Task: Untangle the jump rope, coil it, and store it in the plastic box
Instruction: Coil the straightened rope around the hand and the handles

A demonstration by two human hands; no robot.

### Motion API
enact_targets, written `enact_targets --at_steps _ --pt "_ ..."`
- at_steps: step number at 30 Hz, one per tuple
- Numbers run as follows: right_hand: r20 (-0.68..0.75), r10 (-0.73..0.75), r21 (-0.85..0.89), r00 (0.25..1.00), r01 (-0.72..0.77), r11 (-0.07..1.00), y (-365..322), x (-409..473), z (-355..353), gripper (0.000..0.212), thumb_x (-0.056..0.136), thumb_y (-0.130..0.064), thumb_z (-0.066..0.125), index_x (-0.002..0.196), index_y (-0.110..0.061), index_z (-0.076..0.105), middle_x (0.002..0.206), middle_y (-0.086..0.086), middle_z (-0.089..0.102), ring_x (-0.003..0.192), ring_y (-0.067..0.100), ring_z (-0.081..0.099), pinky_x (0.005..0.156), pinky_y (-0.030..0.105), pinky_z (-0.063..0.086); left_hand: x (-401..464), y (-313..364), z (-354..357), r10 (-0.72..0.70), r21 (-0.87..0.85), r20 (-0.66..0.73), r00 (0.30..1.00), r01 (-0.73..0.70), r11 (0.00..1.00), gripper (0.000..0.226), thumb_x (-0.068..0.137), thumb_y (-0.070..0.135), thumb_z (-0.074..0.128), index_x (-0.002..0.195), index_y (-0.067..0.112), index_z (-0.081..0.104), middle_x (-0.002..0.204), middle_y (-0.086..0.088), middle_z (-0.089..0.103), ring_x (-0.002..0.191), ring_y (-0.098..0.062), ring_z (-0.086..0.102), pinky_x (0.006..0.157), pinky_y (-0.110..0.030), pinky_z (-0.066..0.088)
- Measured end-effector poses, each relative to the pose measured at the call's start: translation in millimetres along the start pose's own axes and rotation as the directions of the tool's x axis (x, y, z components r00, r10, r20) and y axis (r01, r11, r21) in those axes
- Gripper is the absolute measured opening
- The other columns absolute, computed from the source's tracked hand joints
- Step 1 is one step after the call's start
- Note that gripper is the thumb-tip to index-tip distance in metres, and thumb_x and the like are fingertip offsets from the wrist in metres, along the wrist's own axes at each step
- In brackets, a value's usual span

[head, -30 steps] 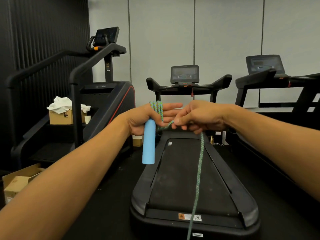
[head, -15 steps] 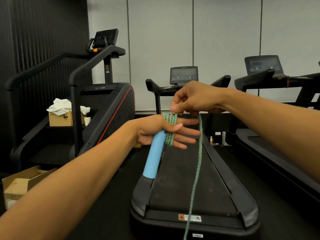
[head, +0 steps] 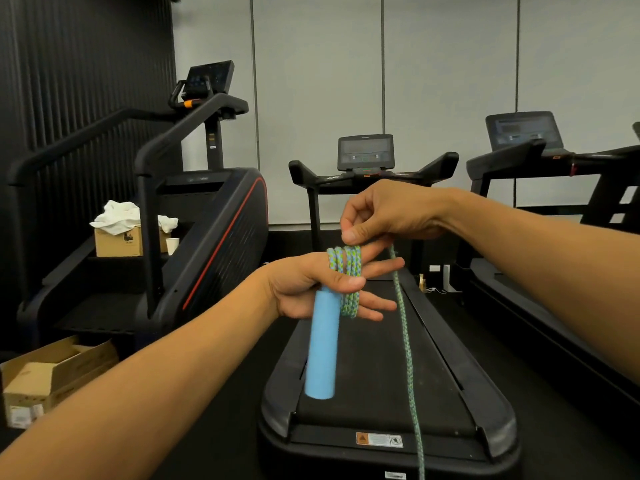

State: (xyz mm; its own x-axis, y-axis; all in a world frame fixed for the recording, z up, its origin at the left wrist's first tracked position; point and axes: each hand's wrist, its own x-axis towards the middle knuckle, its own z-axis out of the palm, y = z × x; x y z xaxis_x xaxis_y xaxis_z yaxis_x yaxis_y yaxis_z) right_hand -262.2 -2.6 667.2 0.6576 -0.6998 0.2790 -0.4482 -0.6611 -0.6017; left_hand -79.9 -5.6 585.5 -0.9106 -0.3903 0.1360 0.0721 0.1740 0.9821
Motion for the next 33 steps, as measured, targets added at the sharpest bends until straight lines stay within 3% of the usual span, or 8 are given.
enact_targets --at_steps 6,9,13,19,23,27,30,33 --pt "-0.045 -0.011 0.036 0.999 0.013 0.999 8 1 0 0.01 0.079 -0.015 0.079 0.079 -0.012 0.069 0.061 -0.005 0.066 0.055 0.004 0.058 0.053 0.016 0.046 6 3 12 -0.016 -0.186 -0.206 0.978 -0.023 0.982 0.069 0.089 0.039 0.049 0.151 0.011 0.038 0.152 -0.019 0.044 0.145 -0.042 0.032 0.116 -0.047 0.024" --pt "-0.052 -0.014 0.055 0.999 0.017 0.998 6 2 1 0.022 0.069 -0.025 0.08 0.081 -0.01 0.069 0.063 -0.004 0.067 0.056 0.006 0.057 0.052 0.017 0.045 11 0 12 0.017 -0.132 -0.267 0.964 -0.054 0.99 0.06 0.092 0.018 0.045 0.15 0.006 0.037 0.148 -0.022 0.049 0.139 -0.042 0.044 0.114 -0.054 0.037" --pt "-0.05 -0.011 0.097 0.999 0.016 0.995 6 4 1 0.021 0.069 -0.025 0.078 0.081 -0.01 0.069 0.068 0.001 0.068 0.06 0.008 0.061 0.056 0.019 0.05 16 -8 13 0.117 -0.088 -0.337 0.934 -0.155 0.984 0.07 0.083 -0.007 0.046 0.151 0.009 0.035 0.147 -0.017 0.052 0.134 -0.036 0.052 0.106 -0.053 0.046" --pt "-0.062 -0.017 0.067 0.998 0.021 0.998 3 9 3 0.018 0.071 -0.019 0.08 0.08 -0.009 0.068 0.066 0.002 0.068 0.057 0.012 0.064 0.06 0.022 0.056 14 -16 14 0.192 0.03 -0.288 0.938 -0.191 0.981 0.084 0.083 -0.022 0.037 0.156 0.017 0.021 0.149 -0.012 0.051 0.14 -0.026 0.047 0.125 -0.045 0.018" --pt "-0.067 -0.022 0.052 0.998 0.026 0.998 3 7 3 0.025 0.065 -0.028 0.081 0.079 -0.012 0.069 0.069 0.002 0.067 0.062 0.012 0.062 0.059 0.022 0.052 14 -15 15 0.202 0.077 -0.39 0.898 -0.186 0.979 0.084 0.077 -0.014 0.049 0.153 0.016 0.031 0.15 -0.004 0.051 0.138 -0.023 0.048 0.117 -0.039 0.036" --pt "-0.058 -0.023 0.065 0.998 0.027 0.998 5 7 4 0.021 0.067 -0.025 0.081 0.079 -0.012 0.069 0.068 0.002 0.068 0.061 0.012 0.062 0.062 0.024 0.051 16 -16 21 0.211 -0.039 -0.385 0.898 -0.244 0.969 0.075 0.085 -0.015 0.048 0.152 0.012 0.032 0.149 -0.014 0.05 0.133 -0.036 0.053 0.108 -0.043 0.047" --pt "-0.059 -0.016 0.094 0.998 0.022 0.995 7 7 5 0.012 0.077 -0.013 0.078 0.079 -0.009 0.067 0.064 0.0 0.067 0.055 0.009 0.062 0.056 0.019 0.054 15 -14 24 0.195 0.008 -0.322 0.926 -0.204 0.979 0.058 0.097 -0.005 0.04 0.151 0.013 0.031 0.148 -0.015 0.051 0.137 -0.031 0.05 0.111 -0.036 0.041" --pt "-0.061 -0.011 0.06 0.998 0.014 0.998 4 4 5 0.011 0.077 -0.015 0.077 0.08 -0.009 0.067 0.063 -0.002 0.067 0.054 0.005 0.06 0.051 0.016 0.049 12 -13 17 0.165 -0.012 -0.387 0.907 -0.184 0.983 0.046 0.096 0.011 0.044 0.142 0.012 0.048 0.148 -0.01 0.052 0.14 -0.023 0.047 0.122 -0.038 0.026"
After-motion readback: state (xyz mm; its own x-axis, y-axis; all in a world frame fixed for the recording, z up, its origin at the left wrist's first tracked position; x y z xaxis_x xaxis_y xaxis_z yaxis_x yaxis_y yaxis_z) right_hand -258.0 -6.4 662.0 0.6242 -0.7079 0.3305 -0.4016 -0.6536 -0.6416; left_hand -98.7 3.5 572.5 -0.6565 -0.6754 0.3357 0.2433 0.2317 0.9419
